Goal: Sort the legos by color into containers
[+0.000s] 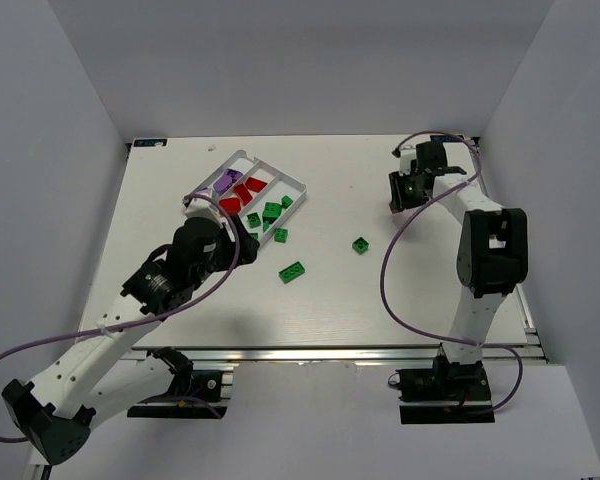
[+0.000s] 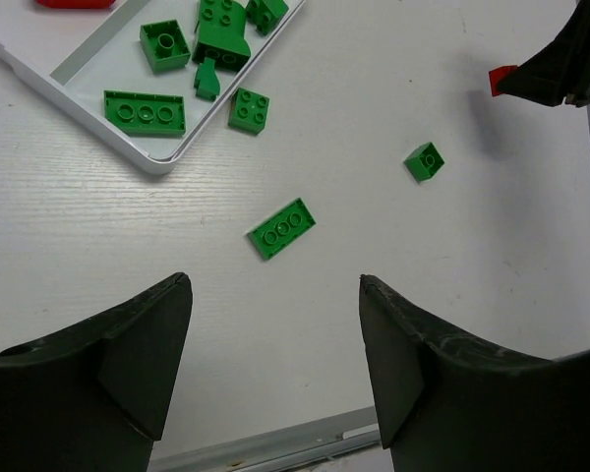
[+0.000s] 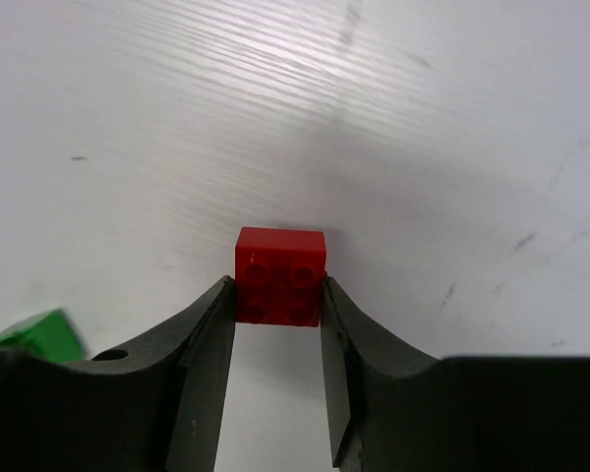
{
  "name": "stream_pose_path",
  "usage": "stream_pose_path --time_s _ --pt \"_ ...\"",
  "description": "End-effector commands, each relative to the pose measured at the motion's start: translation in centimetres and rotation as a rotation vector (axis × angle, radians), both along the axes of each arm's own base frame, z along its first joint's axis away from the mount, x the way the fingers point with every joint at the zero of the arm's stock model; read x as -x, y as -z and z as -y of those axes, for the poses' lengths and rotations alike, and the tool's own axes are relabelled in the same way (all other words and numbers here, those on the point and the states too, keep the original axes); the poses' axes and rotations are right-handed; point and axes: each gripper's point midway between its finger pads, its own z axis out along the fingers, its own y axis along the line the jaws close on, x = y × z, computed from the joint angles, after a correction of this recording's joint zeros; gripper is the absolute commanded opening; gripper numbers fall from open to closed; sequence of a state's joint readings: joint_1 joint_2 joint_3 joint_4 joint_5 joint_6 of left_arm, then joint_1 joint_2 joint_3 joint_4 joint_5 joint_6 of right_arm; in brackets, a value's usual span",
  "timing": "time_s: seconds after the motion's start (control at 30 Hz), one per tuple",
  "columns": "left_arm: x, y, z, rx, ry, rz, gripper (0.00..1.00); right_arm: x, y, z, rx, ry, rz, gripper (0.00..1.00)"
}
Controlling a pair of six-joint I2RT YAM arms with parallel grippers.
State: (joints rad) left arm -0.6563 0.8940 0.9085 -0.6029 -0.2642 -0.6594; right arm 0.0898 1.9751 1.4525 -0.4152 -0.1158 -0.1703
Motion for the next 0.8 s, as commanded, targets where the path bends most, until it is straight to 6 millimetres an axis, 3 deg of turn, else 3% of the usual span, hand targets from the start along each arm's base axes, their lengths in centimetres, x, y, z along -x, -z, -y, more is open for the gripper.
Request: stream_pose_path --time_s 0.0,0.17,0.2,0.27,0.3,0.37,0.4,0.47,0.5,0.53,0.57,0.63,0.67,0.77 --pt "-0.1 -1.6 -0.7 0.027 -0.041 0.043 0.79 -0.8 -8.2 -6.7 -0.087 -0.302 0.235 0.00" --pt "0.0 -2.9 -1.6 0.042 -0.078 0.074 0.79 0.9 -12.5 -15.1 -0.174 -0.563 0.341 0.00" --pt "0.2 -2.9 -1.8 0.039 -0.085 0.072 0.79 1.7 -13.2 -17.5 -0.193 -0.622 0.355 0.00" --pt "0.3 -3.4 -2.3 0.043 -0.107 0.084 0.79 2.4 -13.7 -20.4 -0.234 -0.699 0.359 0.00" --pt "0.6 -3.8 -2.7 0.052 -0.116 0.094 0.79 2.6 -15.6 -22.5 -0.261 -0.756 0.399 0.00" --pt "0.8 -4.2 -3.2 0.069 -0.140 0.106 0.80 3.5 -15.8 -25.8 -0.321 -0.841 0.394 0.00" --pt "1.1 -4.5 -3.6 0.077 -0.149 0.115 0.80 3.1 -17.6 -27.1 -0.342 -0.855 0.432 0.00" --pt "1.5 -5.0 -4.3 0.095 -0.174 0.127 0.80 3.0 -18.3 -30.6 -0.386 -0.891 0.439 0.00" --pt "1.5 -4.8 -4.4 0.092 -0.182 0.122 0.80 3.2 -16.9 -31.4 -0.397 -0.888 0.400 0.00" --pt "1.8 -5.2 -4.7 0.111 -0.193 0.132 0.80 2.7 -18.6 -32.7 -0.420 -0.893 0.437 0.00" --pt "1.9 -5.3 -4.9 0.115 -0.200 0.136 0.80 2.0 -17.4 -34.0 -0.433 -0.885 0.429 0.00" --pt "2.3 -5.4 -5.6 0.126 -0.226 0.142 0.81 1.8 -18.2 -36.3 -0.472 -0.856 0.449 0.00" --pt "2.4 -5.4 -5.8 0.128 -0.232 0.142 0.81 1.6 -17.6 -37.9 -0.482 -0.861 0.469 0.00" --pt "2.7 -5.5 -6.7 0.117 -0.263 0.146 0.82 1.0 -16.5 -39.9 -0.494 -0.831 0.500 0.00"
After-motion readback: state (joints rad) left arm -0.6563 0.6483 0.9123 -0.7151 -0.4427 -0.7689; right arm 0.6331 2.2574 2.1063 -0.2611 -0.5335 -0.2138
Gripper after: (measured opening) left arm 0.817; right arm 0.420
